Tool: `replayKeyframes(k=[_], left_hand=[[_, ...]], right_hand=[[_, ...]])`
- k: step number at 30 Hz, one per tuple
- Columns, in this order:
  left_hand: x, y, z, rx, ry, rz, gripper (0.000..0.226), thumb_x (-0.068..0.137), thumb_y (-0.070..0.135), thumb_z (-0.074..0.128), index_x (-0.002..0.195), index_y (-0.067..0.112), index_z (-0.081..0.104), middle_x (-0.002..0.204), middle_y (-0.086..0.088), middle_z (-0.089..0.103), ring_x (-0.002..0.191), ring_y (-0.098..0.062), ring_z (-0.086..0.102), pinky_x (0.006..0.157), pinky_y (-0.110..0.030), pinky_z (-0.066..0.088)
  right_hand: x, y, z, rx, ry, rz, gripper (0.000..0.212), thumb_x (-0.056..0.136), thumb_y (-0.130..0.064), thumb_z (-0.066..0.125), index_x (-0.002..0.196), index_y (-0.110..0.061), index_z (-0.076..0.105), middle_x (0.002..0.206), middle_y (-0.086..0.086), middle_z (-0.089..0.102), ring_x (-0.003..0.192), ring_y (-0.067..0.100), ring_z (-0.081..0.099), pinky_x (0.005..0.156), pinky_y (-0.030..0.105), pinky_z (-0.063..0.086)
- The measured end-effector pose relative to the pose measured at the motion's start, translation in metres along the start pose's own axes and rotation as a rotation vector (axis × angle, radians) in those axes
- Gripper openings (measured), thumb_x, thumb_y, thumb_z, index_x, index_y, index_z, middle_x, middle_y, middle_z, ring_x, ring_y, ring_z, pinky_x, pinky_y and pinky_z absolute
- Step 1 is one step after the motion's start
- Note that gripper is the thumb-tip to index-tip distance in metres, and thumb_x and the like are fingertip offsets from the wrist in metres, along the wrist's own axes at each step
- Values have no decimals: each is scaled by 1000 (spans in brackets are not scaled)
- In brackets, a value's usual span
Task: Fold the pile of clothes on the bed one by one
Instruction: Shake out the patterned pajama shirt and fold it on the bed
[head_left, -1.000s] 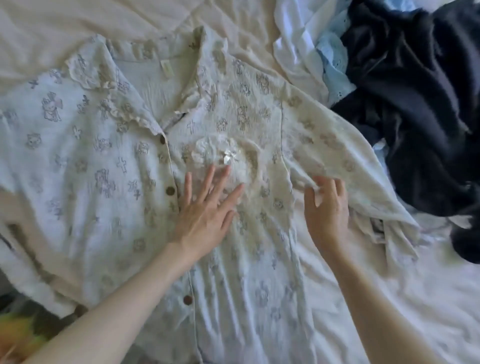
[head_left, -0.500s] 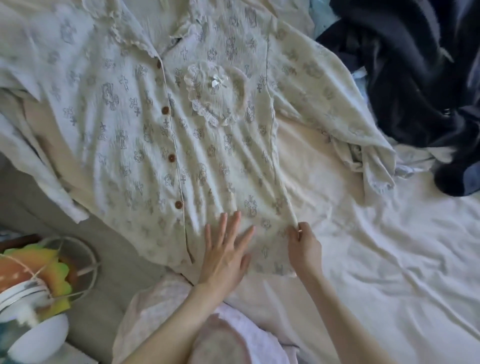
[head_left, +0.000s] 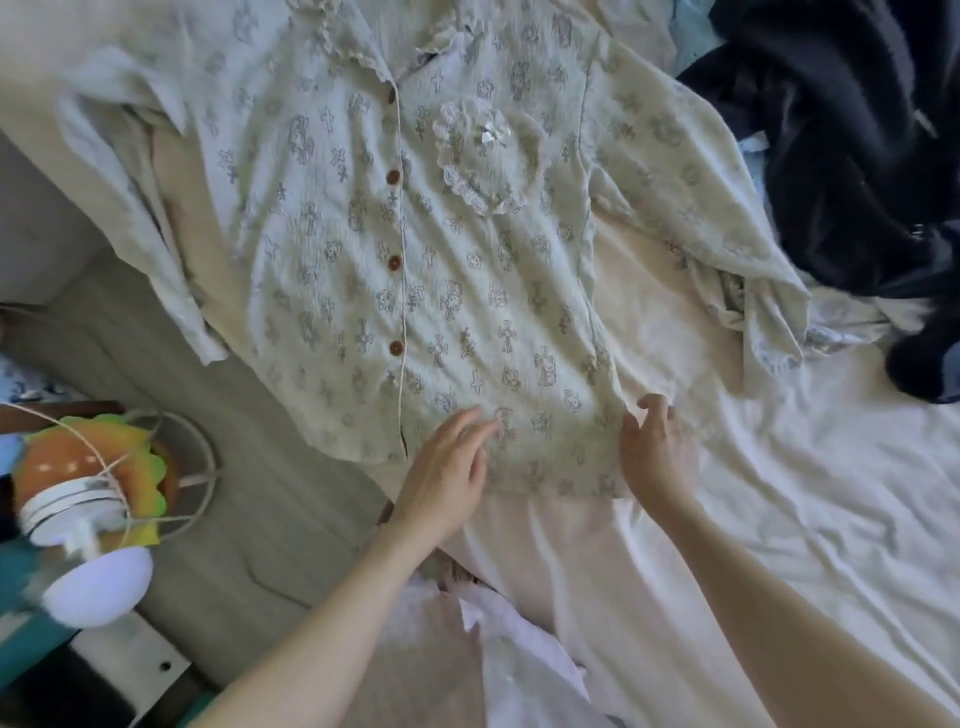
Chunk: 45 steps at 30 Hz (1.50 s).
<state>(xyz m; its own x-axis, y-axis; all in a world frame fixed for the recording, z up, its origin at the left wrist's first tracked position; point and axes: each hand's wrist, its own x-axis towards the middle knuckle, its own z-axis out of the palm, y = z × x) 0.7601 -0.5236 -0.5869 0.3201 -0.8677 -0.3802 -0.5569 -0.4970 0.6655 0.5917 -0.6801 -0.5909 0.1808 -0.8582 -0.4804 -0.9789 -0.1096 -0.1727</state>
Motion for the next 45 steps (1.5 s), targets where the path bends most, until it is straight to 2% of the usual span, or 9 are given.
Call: replayKeyframes(k=[5,11,15,17,20,30,38,41,45], left_hand=[[-3,-77,-86,-177,324,-423,37,96,-1,40,131,6,49,131,-9,50,122,-24,49,99,-28,37],[52,-173,-172,-453,489,-808,39,102,20,35,137,2,38,142,-13,43,128,-26,42,101,-30,33],[77,-191,-182,-619,303,-751,51,99,42,39,140,12,38,128,1,54,116,-15,51,96,-25,39],[78,-200,-180,-614,163,-727,43,97,42,44,127,12,50,92,6,55,88,-13,54,77,-18,39],[70,-218,-174,-566,-1,-696,25,93,36,55,92,11,54,80,1,49,79,-18,48,75,-28,39],[-2,-227,-151,-646,137,-518,15,93,34,55,95,21,48,85,16,55,69,10,56,56,-6,40],[-60,-261,-144,-505,12,-756,18,94,15,55,77,20,52,75,-2,56,57,-22,53,62,-42,52],[-42,-283,-162,-502,5,-837,6,95,16,54,98,13,57,103,-12,61,88,-30,62,86,-46,51],[22,-303,-212,-643,265,-859,51,92,33,59,135,13,44,133,-11,52,119,-26,51,102,-45,42]], right_hand=[[-26,-68,-2,-106,68,-295,47,96,-26,49,140,-15,39,145,10,40,136,31,32,109,48,23],[-43,-157,44,-140,-108,-388,54,100,-32,38,150,-23,18,160,4,8,147,24,4,117,51,9],[-57,-179,67,-128,-174,-301,62,100,-32,38,152,-27,5,160,2,-4,147,22,-4,113,51,25],[-66,-179,73,-150,-211,-230,62,100,-35,37,152,-29,3,160,1,-6,147,22,-5,112,50,28],[-77,-174,80,-203,-255,-186,61,100,-40,34,151,-29,2,160,1,-8,147,23,-6,117,46,18],[-82,-191,85,-247,-200,-162,67,98,-49,33,151,-31,-3,159,-1,-13,147,23,-7,117,50,7],[-58,-252,80,-308,-134,-374,66,98,-50,29,151,-30,-5,157,-1,-20,146,22,-15,115,51,-8],[-38,-287,83,-400,-114,-472,65,98,-51,27,151,-30,-4,158,2,-16,145,23,-16,111,50,-15],[-11,-335,91,-402,-129,-519,65,98,-51,28,151,-31,-5,158,1,-19,144,24,-19,112,54,-11]])
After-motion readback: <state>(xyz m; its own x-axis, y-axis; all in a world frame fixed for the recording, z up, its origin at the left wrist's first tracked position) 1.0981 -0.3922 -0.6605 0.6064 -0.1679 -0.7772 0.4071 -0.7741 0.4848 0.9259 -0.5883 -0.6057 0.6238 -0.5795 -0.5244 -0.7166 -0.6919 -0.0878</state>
